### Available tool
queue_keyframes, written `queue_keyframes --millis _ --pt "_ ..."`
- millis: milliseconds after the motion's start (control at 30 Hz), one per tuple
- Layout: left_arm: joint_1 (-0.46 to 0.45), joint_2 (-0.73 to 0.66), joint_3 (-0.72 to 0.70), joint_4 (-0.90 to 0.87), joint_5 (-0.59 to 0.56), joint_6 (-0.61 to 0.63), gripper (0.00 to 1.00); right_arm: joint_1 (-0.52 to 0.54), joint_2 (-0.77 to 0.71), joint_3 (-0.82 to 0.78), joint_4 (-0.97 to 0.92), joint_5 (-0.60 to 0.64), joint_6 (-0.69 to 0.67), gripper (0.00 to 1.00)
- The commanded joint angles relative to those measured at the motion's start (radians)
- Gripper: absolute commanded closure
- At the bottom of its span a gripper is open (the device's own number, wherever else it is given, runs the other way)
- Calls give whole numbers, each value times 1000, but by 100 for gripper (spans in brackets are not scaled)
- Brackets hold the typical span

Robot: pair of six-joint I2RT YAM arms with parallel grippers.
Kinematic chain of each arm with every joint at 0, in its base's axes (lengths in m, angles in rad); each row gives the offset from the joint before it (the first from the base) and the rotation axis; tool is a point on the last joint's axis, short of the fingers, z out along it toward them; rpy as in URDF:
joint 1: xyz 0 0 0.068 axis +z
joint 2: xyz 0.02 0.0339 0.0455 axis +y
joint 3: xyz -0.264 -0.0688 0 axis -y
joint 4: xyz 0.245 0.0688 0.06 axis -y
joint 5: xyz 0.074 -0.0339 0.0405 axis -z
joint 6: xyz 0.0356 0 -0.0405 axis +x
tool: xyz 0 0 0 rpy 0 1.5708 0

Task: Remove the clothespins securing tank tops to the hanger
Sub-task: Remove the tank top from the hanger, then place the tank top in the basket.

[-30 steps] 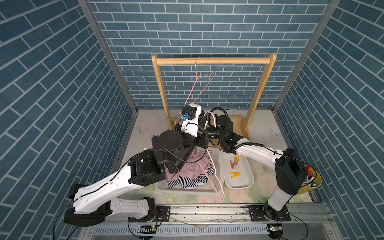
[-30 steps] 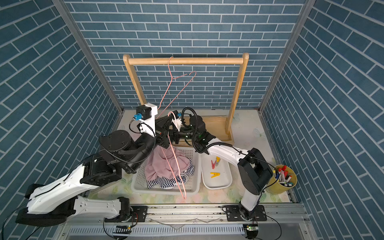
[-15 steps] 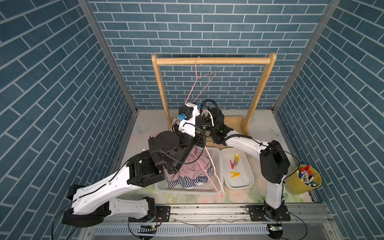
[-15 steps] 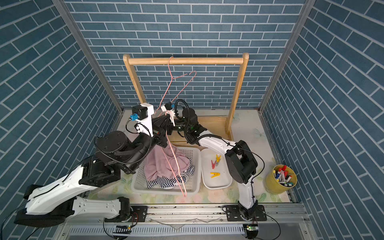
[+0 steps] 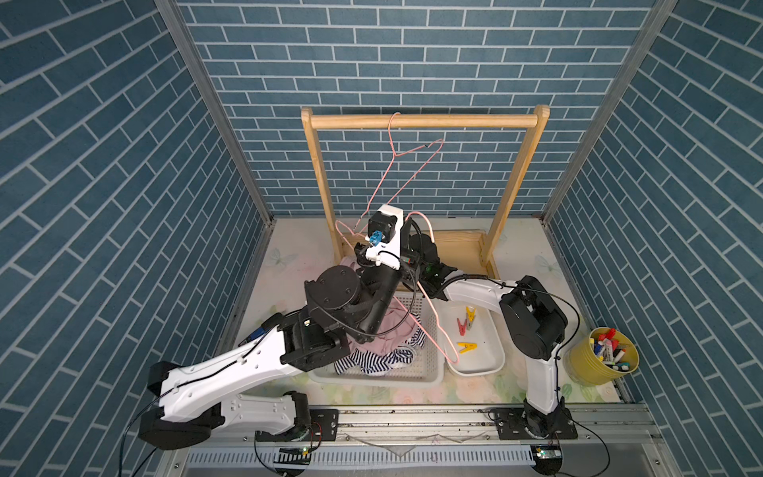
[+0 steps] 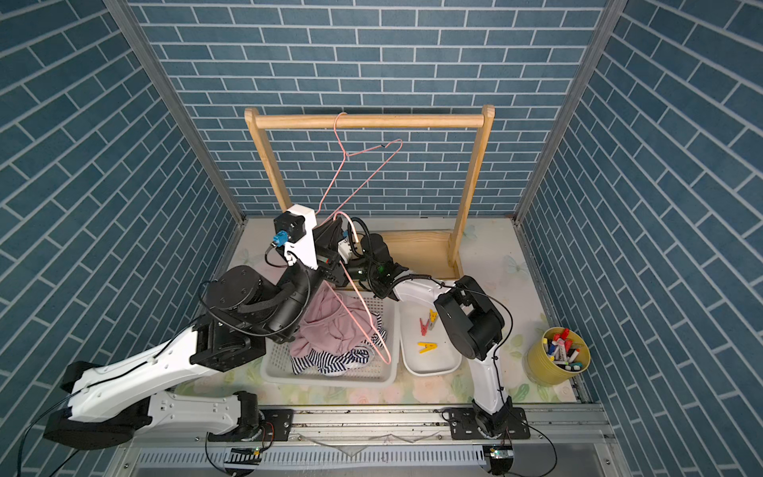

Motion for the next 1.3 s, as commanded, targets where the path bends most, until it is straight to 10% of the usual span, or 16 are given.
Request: queue_keyframes --millis 0,467,833,1033,1267 --pt "29 5 30 112 -17 94 100 11 -124 -91 51 8 -8 100" --pt "185 -61 45 69 -68 111 100 106 -564 -478 -205 175 -164 100" --pt "321 79 178 9 -124 143 100 106 -564 -633 -200 316 -102 100" --pt "350 97 210 -56 -96 110 100 114 -769 -630 -414 426 -196 38" --pt "386 75 190 -120 -60 26 100 114 -1054 -595 -696 594 -301 26"
